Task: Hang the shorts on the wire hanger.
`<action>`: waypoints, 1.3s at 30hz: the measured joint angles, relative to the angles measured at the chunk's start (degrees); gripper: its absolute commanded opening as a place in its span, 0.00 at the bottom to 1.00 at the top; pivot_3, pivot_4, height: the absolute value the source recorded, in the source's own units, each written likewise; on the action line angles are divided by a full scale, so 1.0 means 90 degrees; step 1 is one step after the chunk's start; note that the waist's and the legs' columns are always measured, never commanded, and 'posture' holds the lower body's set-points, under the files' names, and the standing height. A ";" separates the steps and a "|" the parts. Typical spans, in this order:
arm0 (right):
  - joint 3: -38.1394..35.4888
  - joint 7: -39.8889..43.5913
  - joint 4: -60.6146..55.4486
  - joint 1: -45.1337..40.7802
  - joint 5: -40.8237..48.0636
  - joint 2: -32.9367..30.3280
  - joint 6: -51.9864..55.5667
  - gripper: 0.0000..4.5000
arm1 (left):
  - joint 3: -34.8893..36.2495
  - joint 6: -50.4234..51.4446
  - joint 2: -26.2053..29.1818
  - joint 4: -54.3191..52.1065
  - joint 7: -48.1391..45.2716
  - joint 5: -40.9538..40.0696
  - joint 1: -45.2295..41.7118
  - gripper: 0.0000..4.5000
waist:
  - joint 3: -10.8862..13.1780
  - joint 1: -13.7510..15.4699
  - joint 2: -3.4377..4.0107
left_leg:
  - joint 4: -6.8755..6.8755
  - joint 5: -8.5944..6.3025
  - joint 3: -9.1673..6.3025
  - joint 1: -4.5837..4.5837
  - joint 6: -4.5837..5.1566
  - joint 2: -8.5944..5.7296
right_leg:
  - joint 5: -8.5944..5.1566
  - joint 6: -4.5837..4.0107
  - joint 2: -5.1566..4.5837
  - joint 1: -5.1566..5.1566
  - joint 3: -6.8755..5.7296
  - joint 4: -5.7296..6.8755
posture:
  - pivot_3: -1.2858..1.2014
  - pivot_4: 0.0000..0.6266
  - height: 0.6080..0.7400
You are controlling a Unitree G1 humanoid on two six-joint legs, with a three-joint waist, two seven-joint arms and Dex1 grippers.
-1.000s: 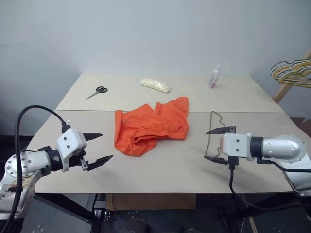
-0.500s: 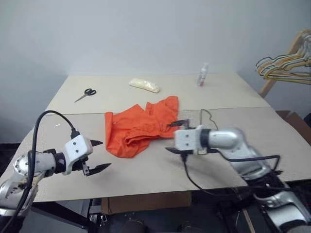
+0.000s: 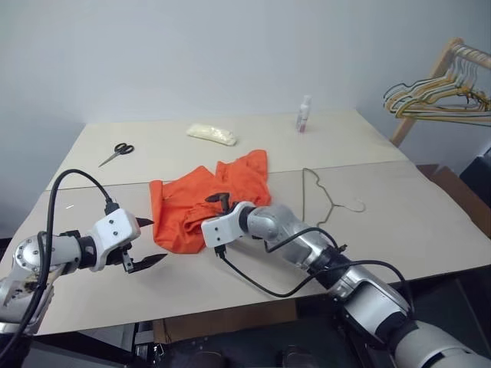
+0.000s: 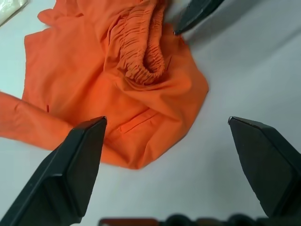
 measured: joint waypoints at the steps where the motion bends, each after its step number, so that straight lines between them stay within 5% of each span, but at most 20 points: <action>1: 0.0015 -0.0016 0.0170 -0.0081 -0.0010 0.0050 -0.0117 0.99 | 0.0000 0.0001 -0.0008 -0.0013 0.0018 0.0000 0.0013 1.00 | 0.0000 -0.0025 -0.0001 | 0.0000 0.0002 0.0000 0.0000 -0.0004 0.0000 | -0.0004 -0.0006 0.0000 -0.0007 0.0001 0.0013 | 0.59 0.00 1.00; 5: 0.0015 -0.0290 0.0809 -0.0336 -0.0029 0.0286 -0.0377 0.99 | 0.0007 0.0001 -0.0020 -0.0071 0.0051 -0.0001 0.0033 1.00 | 0.0000 -0.0096 -0.0001 | -0.0010 0.0009 0.0004 0.0007 -0.0016 0.0010 | -0.0012 -0.0020 0.0011 -0.0019 0.0012 0.0035 | 0.59 0.00 1.00; 8: 0.0014 -0.0565 0.1355 -0.0596 -0.0060 0.0586 -0.0496 0.86 | 0.0007 0.0008 -0.0029 -0.0121 0.0075 -0.0004 0.0036 1.00 | 0.0000 -0.0156 -0.0001 | -0.0017 0.0010 0.0004 0.0003 -0.0019 0.0014 | -0.0015 -0.0025 0.0015 -0.0031 0.0014 0.0040 | 0.59 0.00 1.00; 19: 0.0002 -0.0775 0.1972 -0.0655 -0.0043 0.0643 -0.0890 0.01 | 0.0027 0.0141 -0.0071 -0.0253 0.0164 -0.0010 0.0269 1.00 | 0.0002 -0.0226 0.0002 | -0.0017 0.0011 0.0001 -0.0001 -0.0020 0.0015 | -0.0015 -0.0026 0.0015 -0.0037 0.0016 0.0043 | 0.59 0.00 1.00; 26: -0.0115 -0.0785 0.1066 -0.0239 -0.0056 -0.0213 -0.1280 0.01 | 0.0042 0.0136 -0.0068 -0.0227 0.0161 -0.0007 0.0230 1.00 | 0.0003 -0.0167 0.0002 | -0.0014 0.0010 -0.0003 -0.0008 -0.0018 0.0011 | -0.0015 -0.0025 0.0009 -0.0037 0.0013 0.0037 | 0.58 0.00 1.00; 32: -0.0682 -0.0748 -0.0016 0.0728 0.0186 -0.2750 -0.3114 0.01 | 0.0119 0.0115 -0.0053 -0.0098 0.0129 -0.0003 0.0165 1.00 | 0.0008 -0.0034 -0.0008 | -0.0011 0.0003 0.0006 -0.0006 -0.0005 0.0006 | -0.0017 -0.0023 0.0001 -0.0031 0.0016 0.0017 | 0.57 0.00 1.00; 36: -0.0707 -0.0684 0.0227 0.0889 0.0212 -0.3401 -0.4221 0.01 | 0.0081 0.0061 -0.0052 -0.0006 0.0059 0.0001 0.0030 1.00 | 0.0012 -0.0167 -0.0016 | -0.0013 -0.0016 0.0034 0.0014 0.0029 0.0022 | -0.0020 -0.0028 0.0014 -0.0025 0.0047 0.0021 | 0.57 0.00 1.00; 39: -0.0692 -0.0824 0.0654 0.0841 -0.0082 -0.3508 -0.4900 0.26 | -0.0014 -0.0009 -0.0054 0.0051 0.0015 0.0005 -0.0106 1.00 | 0.0012 -0.0247 -0.0017 | -0.0012 -0.0030 0.0040 0.0030 0.0053 0.0033 | -0.0020 -0.0029 0.0014 -0.0012 0.0056 0.0021 | 0.57 0.00 1.00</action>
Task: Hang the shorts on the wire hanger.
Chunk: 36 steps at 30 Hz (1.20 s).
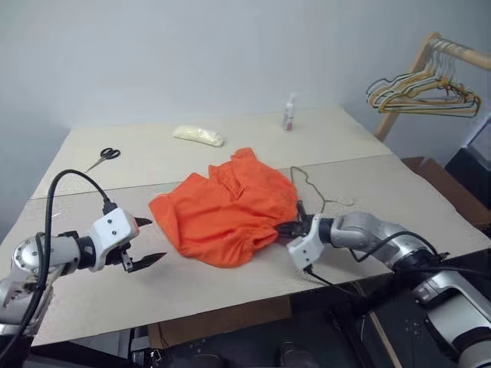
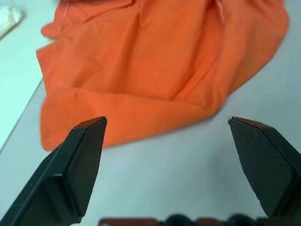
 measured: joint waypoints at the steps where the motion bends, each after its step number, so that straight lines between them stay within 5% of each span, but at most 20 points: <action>1: 0.0003 -0.0009 0.0137 -0.0033 -0.0065 0.0001 -0.0158 0.34 | -0.0011 -0.0001 0.0000 0.0009 -0.0010 0.0000 -0.0018 1.00 | 0.0000 -0.0011 -0.0001 | 0.0000 -0.0003 0.0001 0.0000 0.0005 0.0002 | 0.0000 0.0000 -0.0001 0.0000 0.0003 -0.0001 | 0.57 0.00 1.00; 5: -0.0005 0.0073 0.0495 -0.0259 -0.0110 -0.0001 -0.0553 0.66 | -0.0014 -0.0004 0.0000 0.0016 -0.0049 0.0001 -0.0031 1.00 | 0.0000 0.0007 -0.0003 | 0.0003 -0.0009 0.0003 -0.0004 0.0016 0.0002 | 0.0000 0.0001 -0.0009 -0.0001 0.0004 -0.0004 | 0.57 0.00 1.00; 9: -0.0012 0.1017 0.0367 -0.0187 0.0847 -0.0209 -0.0550 0.97 | -0.0003 -0.0005 0.0007 0.0014 -0.0081 0.0009 0.0061 1.00 | 0.0004 0.0046 -0.0006 | 0.0008 -0.0013 0.0000 -0.0007 0.0024 -0.0001 | 0.0000 0.0001 -0.0018 0.0001 0.0000 -0.0008 | 0.57 0.00 1.00; 15: -0.0473 0.3387 -0.1892 0.0644 0.3929 -0.1006 0.1845 0.97 | 0.0012 -0.0016 0.0026 0.0025 -0.0091 0.0042 0.0180 1.00 | 0.0005 0.0182 -0.0006 | 0.0012 -0.0022 -0.0009 0.0014 0.0039 0.0012 | -0.0001 0.0002 -0.0017 0.0031 -0.0008 -0.0013 | 0.57 0.00 1.00; 18: -0.0647 0.3609 -0.3427 0.0978 0.4684 -0.0791 0.3727 0.97 | 0.0008 -0.0026 0.0026 0.0028 -0.0090 0.0089 0.0171 1.00 | 0.0004 0.0208 -0.0006 | 0.0008 -0.0027 -0.0010 0.0048 0.0046 0.0022 | -0.0007 0.0003 -0.0010 0.0060 -0.0010 -0.0011 | 0.57 0.00 1.00; 26: -0.0370 0.3256 -0.5067 0.1100 0.3943 0.0201 0.7360 0.97 | -0.0060 -0.0040 0.0026 0.0142 -0.0093 0.0271 0.0116 1.00 | 0.0004 0.0428 -0.0009 | 0.0012 -0.0029 -0.0013 0.0039 0.0047 -0.0004 | -0.0013 0.0014 -0.0027 0.0056 -0.0023 -0.0008 | 0.57 0.00 1.00; 33: 0.0123 0.3626 -0.5141 0.1100 0.3159 0.0212 0.8154 0.97 | -0.0125 -0.0043 0.0026 0.0149 -0.0096 0.0303 0.0055 1.00 | 0.0005 0.0421 -0.0009 | 0.0015 -0.0028 -0.0015 0.0033 0.0045 -0.0012 | -0.0015 0.0017 -0.0028 0.0055 -0.0029 -0.0009 | 0.57 0.00 1.00; 36: 0.0262 0.3691 -0.5140 0.1095 0.2892 0.0231 0.8314 0.84 | -0.0126 -0.0043 0.0026 0.0149 -0.0094 0.0304 0.0052 1.00 | 0.0005 0.0381 -0.0009 | 0.0014 -0.0026 -0.0018 0.0035 0.0040 -0.0011 | -0.0015 0.0017 -0.0024 0.0055 -0.0031 -0.0008 | 0.57 0.00 1.00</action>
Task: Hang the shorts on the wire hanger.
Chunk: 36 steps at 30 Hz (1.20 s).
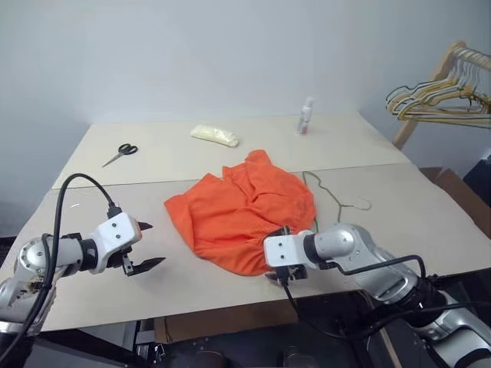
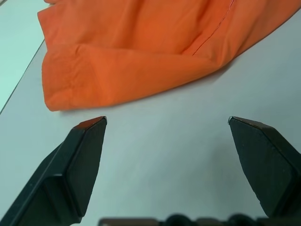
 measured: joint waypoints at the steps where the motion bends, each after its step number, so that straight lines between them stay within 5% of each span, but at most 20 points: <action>1: 0.0029 0.0035 0.0004 0.0000 -0.0090 0.0015 0.0030 0.77 | 0.0000 0.0000 0.0000 0.0000 0.0002 0.0000 0.0000 1.00 | 0.0000 -0.0017 0.0000 | 0.0000 0.0000 0.0000 0.0000 -0.0001 0.0000 | 0.0000 0.0000 0.0001 0.0000 0.0000 0.0000 | 0.57 0.00 1.00; 11: 0.0007 0.0099 -0.0004 0.0006 -0.0336 0.0174 0.0235 0.02 | -0.0016 -0.0031 -0.0009 0.0009 0.0013 0.0043 0.0048 1.00 | 0.0002 -0.0008 -0.0003 | 0.0000 0.0001 -0.0002 0.0002 -0.0003 0.0000 | -0.0001 0.0002 0.0000 0.0001 0.0000 -0.0001 | 0.57 0.00 1.00; 19: -0.0362 -0.0039 -0.0114 0.0780 -0.0528 -0.1032 -0.2248 0.01 | -0.0720 -0.0806 -0.0011 0.1068 -0.0093 0.0563 -0.0675 1.00 | 0.0007 0.0030 -0.0012 | 0.0001 0.0002 -0.0008 0.0003 -0.0004 -0.0011 | -0.0005 0.0008 -0.0008 0.0012 -0.0012 -0.0005 | 0.56 0.00 1.00; 25: -0.1202 -0.0057 -0.0076 0.1426 -0.0057 -0.1648 -0.3970 0.01 | -0.1630 -0.2296 -0.0347 0.3032 -0.0391 0.1255 -0.2399 1.00 | 0.0005 -0.0012 -0.0018 | 0.0002 0.0002 -0.0003 0.0008 -0.0005 -0.0020 | -0.0004 0.0007 -0.0004 0.0022 -0.0011 -0.0011 | 0.54 0.00 1.00; 36: -0.1491 -0.0064 0.0572 0.1488 -0.0237 -0.1590 -0.4770 0.01 | -0.2387 -0.3380 -0.1125 0.5733 -0.2234 0.1302 -0.4739 1.00 | 0.0004 -0.0198 -0.0034 | 0.0029 -0.0008 0.0013 0.0004 0.0015 -0.0017 | -0.0004 0.0008 0.0004 0.0026 0.0000 -0.0009 | 0.54 0.00 1.00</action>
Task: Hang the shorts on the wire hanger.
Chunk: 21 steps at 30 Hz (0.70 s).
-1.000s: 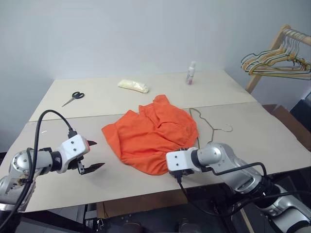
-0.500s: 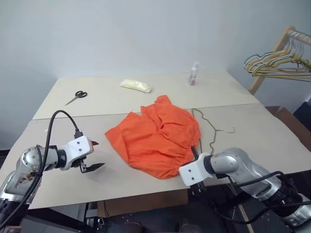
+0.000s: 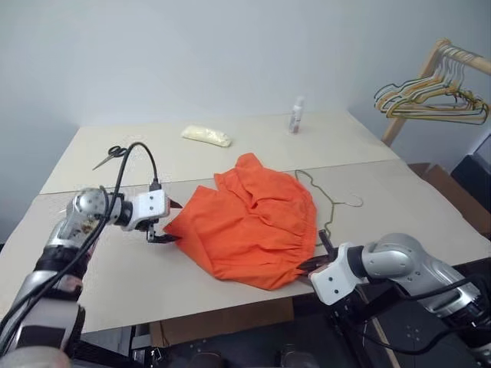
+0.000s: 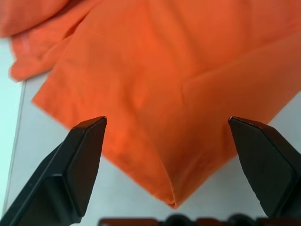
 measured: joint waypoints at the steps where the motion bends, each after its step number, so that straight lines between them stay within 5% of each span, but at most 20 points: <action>1: 0.0000 0.0000 0.0022 -0.0003 -0.0033 0.0041 -0.0003 0.01 | -0.0057 -0.0105 -0.0055 0.0212 -0.0120 0.0023 -0.0173 1.00 | 0.0000 -0.0009 0.0000 | 0.0005 -0.0001 0.0002 -0.0002 0.0002 0.0000 | 0.0000 0.0000 0.0000 -0.0001 0.0002 0.0000 | 0.53 0.00 1.00; 13: -0.0003 0.0009 0.0044 0.0042 -0.0220 0.0308 0.0053 0.01 | -0.0583 -0.0689 -0.0692 0.2791 -0.1228 0.0766 -0.1501 1.00 | 0.0002 -0.0094 -0.0005 | 0.0069 -0.0019 -0.0004 -0.0054 0.0033 0.0003 | 0.0003 0.0008 0.0002 -0.0021 -0.0002 0.0009 | 0.52 0.00 1.00; 16: -0.0004 0.0011 0.0016 0.0044 -0.0274 0.0336 0.0104 0.00 | -0.0581 -0.0865 -0.0762 0.2994 -0.1226 0.0901 -0.1624 0.87 | 0.0002 -0.0130 -0.0005 | 0.0081 -0.0021 -0.0008 -0.0063 0.0037 0.0007 | 0.0005 0.0012 -0.0005 -0.0022 -0.0004 0.0009 | 0.52 0.00 1.00; 21: -0.0004 0.0015 -0.0054 0.0044 -0.0329 0.0347 0.0188 0.00 | -0.0401 -0.0912 -0.0807 0.3085 -0.1276 0.0877 -0.1641 0.51 | 0.0002 -0.0167 -0.0005 | 0.0090 -0.0024 -0.0009 -0.0072 0.0042 0.0007 | 0.0011 0.0022 -0.0007 -0.0024 -0.0003 0.0011 | 0.52 0.00 1.00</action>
